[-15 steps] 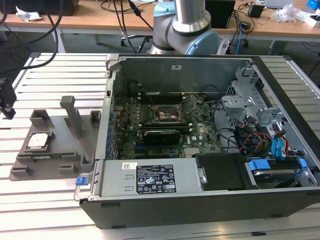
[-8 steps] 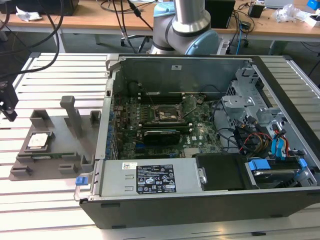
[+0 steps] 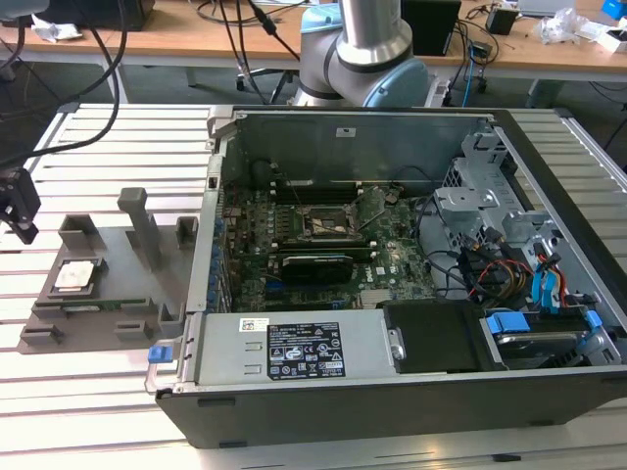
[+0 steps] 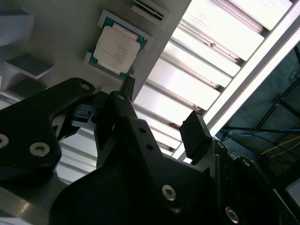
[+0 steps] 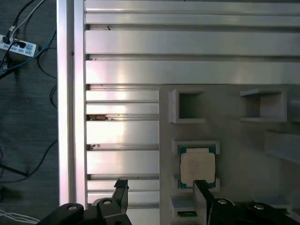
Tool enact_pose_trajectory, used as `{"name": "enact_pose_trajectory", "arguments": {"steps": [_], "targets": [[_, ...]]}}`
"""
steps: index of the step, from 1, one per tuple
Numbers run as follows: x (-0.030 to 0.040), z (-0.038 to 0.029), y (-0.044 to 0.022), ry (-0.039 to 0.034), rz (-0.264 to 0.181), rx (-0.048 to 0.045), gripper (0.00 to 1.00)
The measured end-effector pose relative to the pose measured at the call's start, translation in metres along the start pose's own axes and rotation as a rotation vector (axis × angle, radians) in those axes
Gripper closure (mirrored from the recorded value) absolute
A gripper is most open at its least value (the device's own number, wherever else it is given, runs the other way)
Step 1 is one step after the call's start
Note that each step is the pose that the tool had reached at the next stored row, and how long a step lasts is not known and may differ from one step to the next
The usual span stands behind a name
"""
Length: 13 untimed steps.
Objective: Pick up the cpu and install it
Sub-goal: 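Pick up the cpu and move it towards the insertion slot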
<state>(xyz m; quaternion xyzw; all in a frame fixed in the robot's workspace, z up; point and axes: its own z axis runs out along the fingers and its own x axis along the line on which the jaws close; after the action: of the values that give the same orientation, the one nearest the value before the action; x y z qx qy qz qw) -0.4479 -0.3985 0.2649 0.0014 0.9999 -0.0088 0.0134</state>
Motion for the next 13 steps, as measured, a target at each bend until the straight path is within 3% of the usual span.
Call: {"name": "enact_pose_trajectory", "arguments": {"steps": [7,13], "targets": [[0.0003,0.0091,0.0002,0.0000,0.000,0.0000,0.34],[0.0003,0.0121,0.0002,0.0000,0.000,0.0000,0.34]]}}
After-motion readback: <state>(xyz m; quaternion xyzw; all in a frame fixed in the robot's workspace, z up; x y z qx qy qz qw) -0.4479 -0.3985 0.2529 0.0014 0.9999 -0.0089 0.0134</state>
